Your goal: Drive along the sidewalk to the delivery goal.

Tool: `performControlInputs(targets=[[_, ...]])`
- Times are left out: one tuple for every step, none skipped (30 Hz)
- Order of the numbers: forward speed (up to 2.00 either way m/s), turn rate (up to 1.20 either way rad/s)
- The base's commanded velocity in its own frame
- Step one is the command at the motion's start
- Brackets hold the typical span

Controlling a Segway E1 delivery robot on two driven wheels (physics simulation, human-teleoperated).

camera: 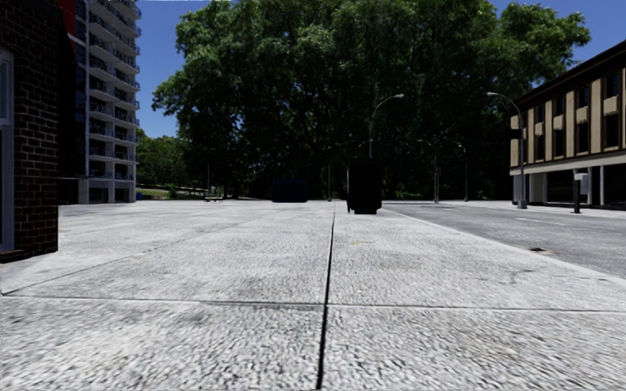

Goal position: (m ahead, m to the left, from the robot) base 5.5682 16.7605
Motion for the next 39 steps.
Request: performControlInputs(targets=[[2.0, 0.34], [2.0, 0.34], [2.0, 0.34], [2.0, 0.36], [2.0, 0.36], [2.0, 0.38], [2.0, 0.38], [2.0, 0.39], [2.0, 0.39], [2.0, 0.39], [2.0, 0.39], [2.0, 0.39], [2.0, 0.39], [2.0, 0.39], [2.0, 0.39], [2.0, 0.39], [2.0, 0.39], [2.0, 0.39], [2.0, 0.39], [2.0, 0.39], [2.0, 0.39], [2.0, 0.39], [2.0, 0.39], [2.0, 0.39], [2.0, 0.39], [2.0, 0.39], [2.0, 0.39], [2.0, 0.39], [2.0, 0.39], [2.0, 0.39], [2.0, 0.39], [2.0, 0.4], [2.0, 0.42], [2.0, 0.43], [2.0, 0.43], [2.0, 0.44], [2.0, 0.44], [2.0, 0.45], [2.0, 0.45]])
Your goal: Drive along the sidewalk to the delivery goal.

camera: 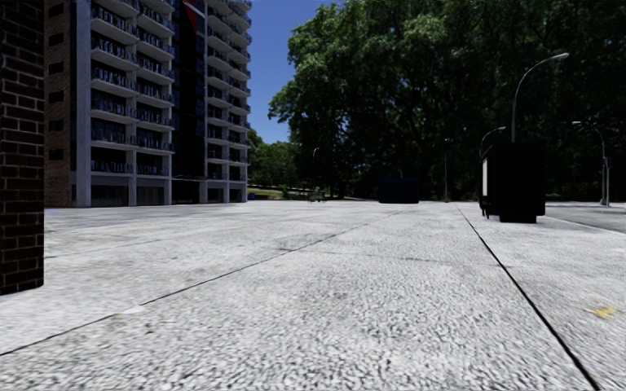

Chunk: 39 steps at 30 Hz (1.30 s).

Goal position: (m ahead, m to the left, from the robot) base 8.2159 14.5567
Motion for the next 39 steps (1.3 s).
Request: performControlInputs(targets=[[2.0, 0.45], [2.0, 0.45], [2.0, 0.45], [2.0, 0.45], [2.0, 0.45], [2.0, 0.45], [2.0, 0.45], [2.0, 0.45], [2.0, 0.45], [2.0, 0.45], [2.0, 0.45], [2.0, 0.45], [2.0, 0.45], [2.0, 0.45], [2.0, 0.45], [2.0, 0.45], [2.0, 0.45], [2.0, 0.45], [2.0, 0.45], [2.0, 0.45], [2.0, 0.45], [2.0, 0.45], [2.0, 0.45], [2.0, 0.45], [2.0, 0.45], [2.0, 0.45], [2.0, 0.45], [2.0, 0.45], [2.0, 0.45], [2.0, 0.45], [2.0, 0.45], [2.0, 0.45], [2.0, 0.45], [2.0, 0.45], [2.0, 0.45], [2.0, 0.45], [2.0, 0.45], [2.0, 0.45], [2.0, 0.45]])
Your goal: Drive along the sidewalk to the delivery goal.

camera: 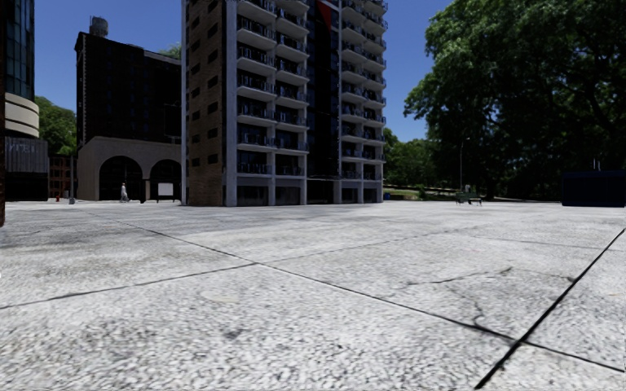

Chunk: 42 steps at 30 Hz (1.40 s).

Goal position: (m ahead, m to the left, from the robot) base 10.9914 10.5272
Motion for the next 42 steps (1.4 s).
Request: performControlInputs(targets=[[2.0, 0.45], [2.0, 0.45], [2.0, 0.45], [2.0, 0.45], [2.0, 0.45], [2.0, 0.45], [2.0, 0.45], [2.0, 0.45], [2.0, 0.45], [2.0, 0.45], [2.0, 0.45], [2.0, 0.45], [2.0, 0.45], [2.0, 0.45], [2.0, 0.45], [2.0, 0.45], [2.0, 0.45], [2.0, 0.45], [2.0, 0.45], [2.0, 0.45], [2.0, 0.45], [2.0, 0.45], [2.0, 0.45], [2.0, 0.45], [2.0, 0.45], [2.0, 0.45], [2.0, 0.45], [2.0, 0.45], [2.0, 0.45], [2.0, 0.45], [2.0, 0.45], [2.0, 0.45], [2.0, 0.45], [2.0, 0.45], [2.0, 0.45], [2.0, 0.45], [2.0, 0.45], [2.0, 0.45], [2.0, 0.45], [2.0, 0.45], [2.0, 0.45], [2.0, 0.45]])
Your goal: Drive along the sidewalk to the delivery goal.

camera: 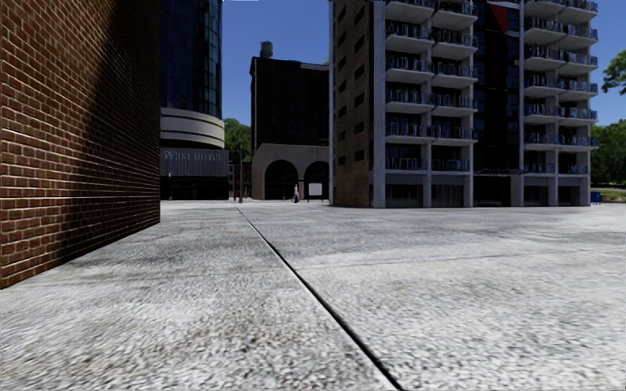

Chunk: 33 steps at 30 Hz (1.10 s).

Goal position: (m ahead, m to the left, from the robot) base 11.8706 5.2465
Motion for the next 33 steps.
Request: performControlInputs(targets=[[2.0, 0.45], [2.0, 0.45], [2.0, 0.45], [2.0, 0.45], [2.0, 0.45], [2.0, 0.45], [2.0, 0.45], [2.0, 0.43], [2.0, 0.43], [2.0, 0.41], [2.0, 0.4], [2.0, 0.33], [2.0, 0.31], [2.0, 0.31], [2.0, 0.3], [2.0, 0.0], [2.0, 0.0], [2.0, 0.0], [2.0, 0.0], [2.0, 0.0], [2.0, 0.0], [2.0, 0.0], [2.0, 0.0], [2.0, 0.0], [2.0, 0.0], [2.0, 0.0], [2.0, 0.0], [2.0, 0.0], [2.0, 0.0], [2.0, 0.0], [2.0, 0.0], [2.0, 0.0], [2.0, 0.06]])
